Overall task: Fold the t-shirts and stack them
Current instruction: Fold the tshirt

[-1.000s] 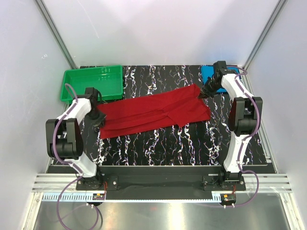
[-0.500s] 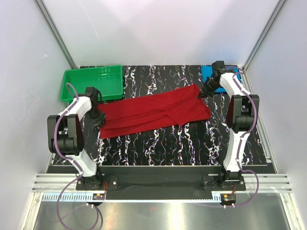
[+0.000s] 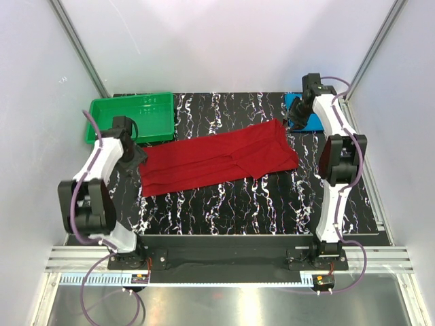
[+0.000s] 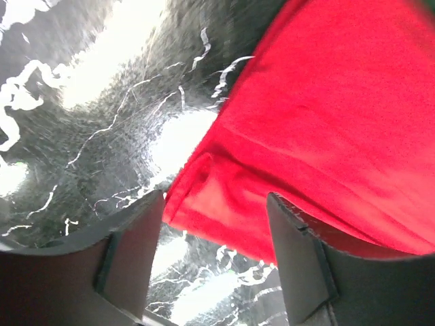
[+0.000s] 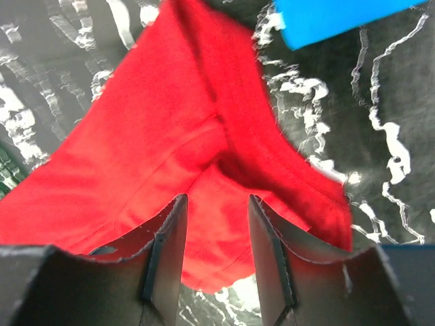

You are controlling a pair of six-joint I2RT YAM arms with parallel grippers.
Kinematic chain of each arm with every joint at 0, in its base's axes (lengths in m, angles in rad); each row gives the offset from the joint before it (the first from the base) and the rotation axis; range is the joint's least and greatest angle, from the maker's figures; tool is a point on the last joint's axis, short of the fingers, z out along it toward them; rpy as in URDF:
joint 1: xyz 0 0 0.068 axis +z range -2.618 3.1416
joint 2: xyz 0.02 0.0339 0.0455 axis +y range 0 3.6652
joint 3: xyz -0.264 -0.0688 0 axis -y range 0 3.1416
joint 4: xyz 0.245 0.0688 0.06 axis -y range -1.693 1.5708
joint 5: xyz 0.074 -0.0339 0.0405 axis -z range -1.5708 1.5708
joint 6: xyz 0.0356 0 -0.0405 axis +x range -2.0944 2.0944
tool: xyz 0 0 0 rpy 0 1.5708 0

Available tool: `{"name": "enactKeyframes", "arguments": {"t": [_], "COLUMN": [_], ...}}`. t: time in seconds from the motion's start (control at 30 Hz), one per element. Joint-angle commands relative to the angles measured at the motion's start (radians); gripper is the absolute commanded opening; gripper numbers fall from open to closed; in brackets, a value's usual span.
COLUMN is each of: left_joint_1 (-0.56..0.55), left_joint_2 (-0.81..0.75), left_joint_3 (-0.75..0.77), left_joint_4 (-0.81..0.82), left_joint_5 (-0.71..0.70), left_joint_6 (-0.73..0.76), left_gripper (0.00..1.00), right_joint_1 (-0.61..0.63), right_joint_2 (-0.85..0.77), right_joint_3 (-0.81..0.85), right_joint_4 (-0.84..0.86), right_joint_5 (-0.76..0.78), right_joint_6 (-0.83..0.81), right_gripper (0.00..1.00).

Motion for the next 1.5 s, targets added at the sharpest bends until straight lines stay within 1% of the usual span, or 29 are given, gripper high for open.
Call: {"name": "enactKeyframes", "arguments": {"t": [0.0, 0.03, 0.07, 0.1, 0.13, 0.17, 0.2, 0.23, 0.27, 0.37, 0.43, 0.47, 0.5, 0.63, 0.73, 0.9, 1.13, 1.47], "left_joint_1": [-0.011, -0.017, -0.026, -0.051, -0.061, -0.093, -0.104, -0.108, -0.117, -0.123, -0.123, -0.123, -0.123, -0.123, -0.123, -0.121, -0.118, -0.097], "left_joint_2": [-0.149, -0.190, -0.211, -0.231, -0.264, -0.275, -0.283, -0.277, -0.268, -0.242, -0.238, -0.235, -0.229, -0.197, -0.186, -0.130, -0.082, -0.025], "left_joint_3": [-0.022, -0.045, -0.106, -0.142, -0.209, -0.237, -0.261, -0.281, -0.303, -0.314, -0.328, -0.331, -0.332, -0.326, -0.317, -0.299, -0.283, -0.231], "left_joint_4": [0.032, 0.052, 0.112, 0.146, 0.198, 0.215, 0.226, 0.240, 0.241, 0.231, 0.235, 0.238, 0.241, 0.249, 0.266, 0.278, 0.286, 0.287], "left_joint_5": [0.073, 0.127, 0.186, 0.299, 0.327, 0.341, 0.361, 0.373, 0.381, 0.372, 0.361, 0.360, 0.354, 0.305, 0.271, 0.237, 0.205, 0.197], "left_joint_6": [0.060, 0.081, 0.092, 0.101, 0.104, 0.101, 0.101, 0.103, 0.109, 0.143, 0.152, 0.155, 0.160, 0.181, 0.199, 0.213, 0.227, 0.238], "left_gripper": [0.65, 0.63, 0.59, 0.57, 0.57, 0.56, 0.56, 0.56, 0.52, 0.50, 0.50, 0.49, 0.48, 0.42, 0.40, 0.38, 0.37, 0.36], "right_joint_1": [0.073, 0.137, 0.171, 0.207, 0.290, 0.326, 0.362, 0.389, 0.436, 0.501, 0.522, 0.525, 0.527, 0.528, 0.528, 0.528, 0.528, 0.527], "right_joint_2": [-0.140, -0.180, -0.192, -0.205, -0.229, -0.240, -0.246, -0.245, -0.243, -0.234, -0.223, -0.223, -0.222, -0.206, -0.186, -0.165, -0.127, -0.058], "right_joint_3": [-0.060, -0.097, -0.130, -0.195, -0.232, -0.307, -0.332, -0.349, -0.377, -0.414, -0.426, -0.453, -0.469, -0.501, -0.506, -0.515, -0.495, -0.379], "right_joint_4": [0.005, 0.027, 0.046, 0.085, 0.114, 0.180, 0.204, 0.213, 0.228, 0.247, 0.238, 0.250, 0.263, 0.305, 0.314, 0.330, 0.330, 0.284], "right_joint_5": [-0.049, -0.083, -0.112, -0.158, -0.172, -0.178, -0.186, -0.185, -0.185, -0.185, -0.151, -0.140, -0.133, -0.076, -0.042, -0.007, 0.004, 0.047], "right_joint_6": [-0.018, -0.009, -0.002, 0.004, 0.019, 0.024, 0.030, 0.037, 0.041, 0.034, 0.021, 0.022, 0.031, 0.028, 0.021, 0.016, 0.011, -0.016], "right_gripper": [0.48, 0.48, 0.48, 0.48, 0.48, 0.48, 0.47, 0.47, 0.45, 0.41, 0.40, 0.32, 0.27, 0.15, 0.06, 0.05, 0.06, 0.07]}}
